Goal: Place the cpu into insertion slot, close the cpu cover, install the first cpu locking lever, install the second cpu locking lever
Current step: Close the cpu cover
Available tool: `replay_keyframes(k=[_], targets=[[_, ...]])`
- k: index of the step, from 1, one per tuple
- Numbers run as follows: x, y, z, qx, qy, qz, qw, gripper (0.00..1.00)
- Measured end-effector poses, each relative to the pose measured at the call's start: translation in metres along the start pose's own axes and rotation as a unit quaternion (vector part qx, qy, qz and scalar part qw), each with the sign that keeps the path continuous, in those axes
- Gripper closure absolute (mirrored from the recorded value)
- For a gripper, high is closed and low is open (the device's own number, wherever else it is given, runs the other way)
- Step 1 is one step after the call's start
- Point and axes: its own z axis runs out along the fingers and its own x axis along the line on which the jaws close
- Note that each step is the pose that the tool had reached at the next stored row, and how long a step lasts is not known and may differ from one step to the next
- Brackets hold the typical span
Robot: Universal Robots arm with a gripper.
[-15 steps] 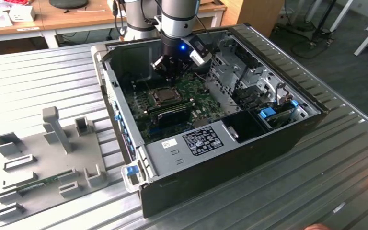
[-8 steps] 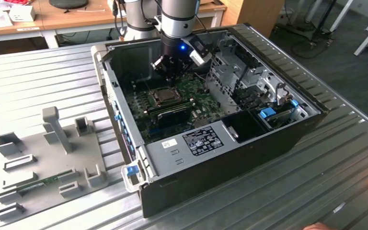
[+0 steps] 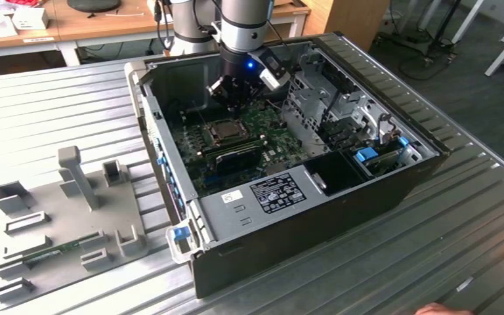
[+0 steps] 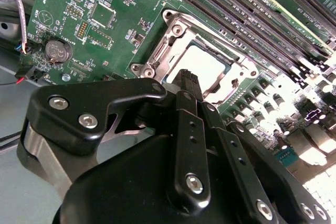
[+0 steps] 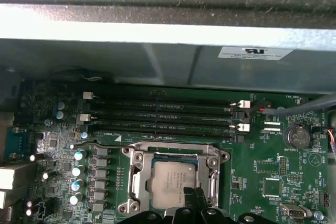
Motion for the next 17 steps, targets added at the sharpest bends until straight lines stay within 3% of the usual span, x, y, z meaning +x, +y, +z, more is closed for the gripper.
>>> replay_keyframes(k=[17], targets=[[0.0317, 0.0014, 0.0024, 0.0, -0.0009, 0.005, 0.99999, 0.89]])
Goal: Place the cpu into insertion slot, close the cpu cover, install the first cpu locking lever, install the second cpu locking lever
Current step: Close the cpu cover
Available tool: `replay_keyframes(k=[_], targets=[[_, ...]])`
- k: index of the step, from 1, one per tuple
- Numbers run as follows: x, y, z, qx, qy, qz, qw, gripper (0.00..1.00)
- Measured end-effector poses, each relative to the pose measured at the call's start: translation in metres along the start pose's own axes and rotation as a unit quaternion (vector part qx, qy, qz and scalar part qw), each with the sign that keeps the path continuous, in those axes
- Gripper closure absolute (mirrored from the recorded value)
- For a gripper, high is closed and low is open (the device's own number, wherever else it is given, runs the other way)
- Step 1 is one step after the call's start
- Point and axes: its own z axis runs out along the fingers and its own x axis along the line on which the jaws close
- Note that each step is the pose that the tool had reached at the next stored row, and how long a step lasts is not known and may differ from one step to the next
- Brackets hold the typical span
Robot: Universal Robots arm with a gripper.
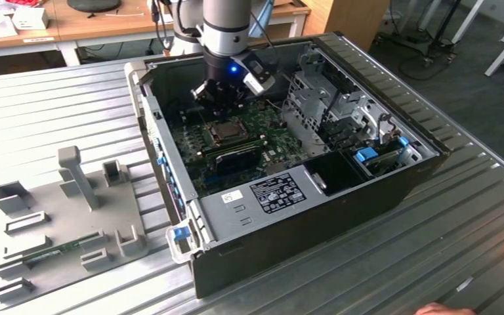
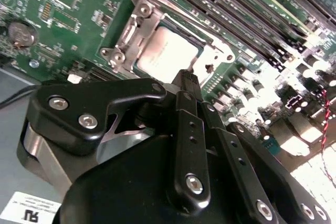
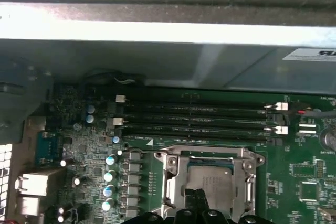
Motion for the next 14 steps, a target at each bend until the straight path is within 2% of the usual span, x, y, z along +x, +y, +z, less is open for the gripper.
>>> replay_keyframes(k=[7, 14], targets=[[0.0034, -0.0001, 0.0027, 0.0004, -0.001, 0.021, 0.99979, 0.89], [0.0051, -0.0001, 0.0058, 0.0004, -0.0011, 0.021, 0.99978, 0.89]])
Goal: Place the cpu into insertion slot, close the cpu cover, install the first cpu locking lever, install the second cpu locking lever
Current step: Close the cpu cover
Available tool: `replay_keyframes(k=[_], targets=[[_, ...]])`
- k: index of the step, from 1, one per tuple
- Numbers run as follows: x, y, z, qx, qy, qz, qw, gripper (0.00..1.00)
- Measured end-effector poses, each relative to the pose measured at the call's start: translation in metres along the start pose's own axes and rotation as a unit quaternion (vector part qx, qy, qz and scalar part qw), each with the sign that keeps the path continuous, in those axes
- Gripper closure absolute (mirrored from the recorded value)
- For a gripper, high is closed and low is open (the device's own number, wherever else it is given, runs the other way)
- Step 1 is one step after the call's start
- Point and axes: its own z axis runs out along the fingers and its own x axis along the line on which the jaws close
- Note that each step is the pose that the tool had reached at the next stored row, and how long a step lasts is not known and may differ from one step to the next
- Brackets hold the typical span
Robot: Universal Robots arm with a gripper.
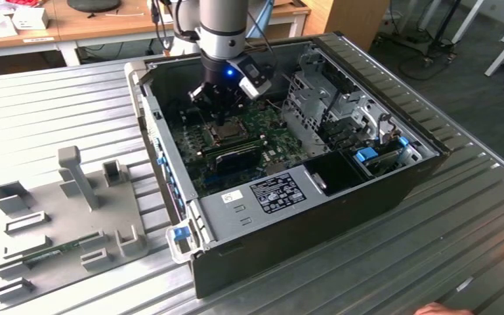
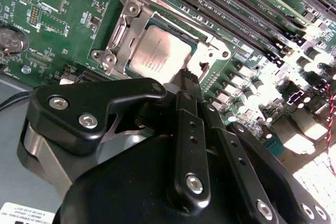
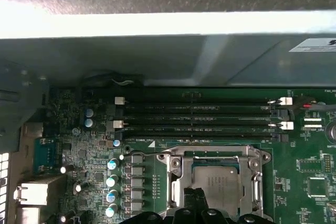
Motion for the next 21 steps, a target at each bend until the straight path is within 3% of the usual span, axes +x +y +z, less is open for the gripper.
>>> replay_keyframes(k=[17, 21], targets=[[0.0031, -0.0002, 0.0028, -0.0003, 0.0003, -0.01, 0.99995, 0.89], [0.0043, -0.0003, 0.0058, -0.0002, 0.0003, -0.01, 0.99995, 0.89]])
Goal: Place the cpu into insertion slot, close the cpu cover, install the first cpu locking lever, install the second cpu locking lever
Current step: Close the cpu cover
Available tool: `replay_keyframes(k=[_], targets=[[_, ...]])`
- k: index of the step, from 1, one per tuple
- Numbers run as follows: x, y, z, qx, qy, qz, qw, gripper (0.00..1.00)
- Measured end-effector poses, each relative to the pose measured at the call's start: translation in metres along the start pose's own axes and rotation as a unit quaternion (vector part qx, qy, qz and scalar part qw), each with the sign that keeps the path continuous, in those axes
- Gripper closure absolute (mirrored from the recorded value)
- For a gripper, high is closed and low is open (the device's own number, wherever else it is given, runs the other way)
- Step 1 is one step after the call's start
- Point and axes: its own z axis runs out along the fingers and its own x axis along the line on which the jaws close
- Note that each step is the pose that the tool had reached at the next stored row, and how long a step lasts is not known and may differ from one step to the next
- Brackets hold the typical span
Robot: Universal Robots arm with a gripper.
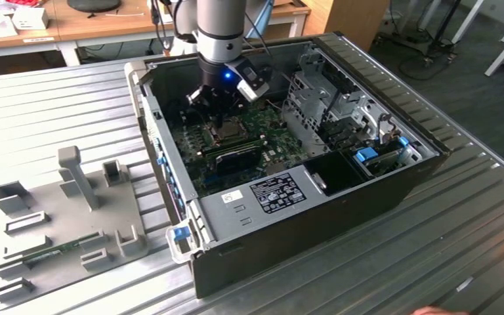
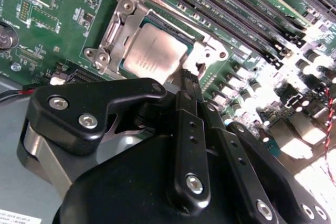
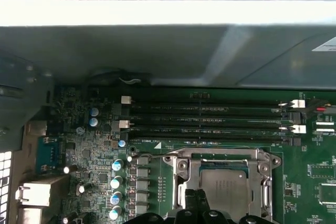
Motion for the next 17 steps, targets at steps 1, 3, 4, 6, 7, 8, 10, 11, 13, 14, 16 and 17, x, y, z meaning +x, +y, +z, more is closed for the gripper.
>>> replay_keyframes(k=[1, 3, 4, 6, 7, 8, 10, 11, 13, 14, 16, 17], targets=[[0.0003, -0.0001, 0.0012, 0.0, 0.0, 0.0, 1.0, 0.89], [0.0007, -0.0002, 0.0034, 0.0, 0.0, 0.0, 1.0, 0.89], [0.0009, -0.0002, 0.0043, 0.0001, 0.0, 0.0, 1.0, 0.89], [0.0011, -0.0003, 0.0052, 0.0001, 0.0001, 0.0, 1.0, 0.89], [0.0011, -0.0003, 0.0052, 0.0001, 0.0001, 0.0, 1.0, 0.89], [0.0012, -0.0003, 0.0052, 0.0002, 0.0001, 0.0, 1.0, 0.89], [0.0016, -0.0003, 0.0057, 0.0, 0.0, 0.0, 1.0, 0.89], [0.0019, -0.0003, 0.006, 0.0, 0.0, 0.0, 1.0, 0.89], [0.0024, -0.0003, 0.0068, 0.0, -0.0001, 0.001, 1.0, 0.89], [0.0028, -0.0003, 0.0073, 0.0001, 0.0, 0.001, 1.0, 0.89], [0.0039, -0.0004, 0.0086, 0.0002, -0.0001, 0.003, 1.0, 0.89], [0.0041, -0.0004, 0.0091, 0.0003, -0.0001, 0.003, 1.0, 0.89]])
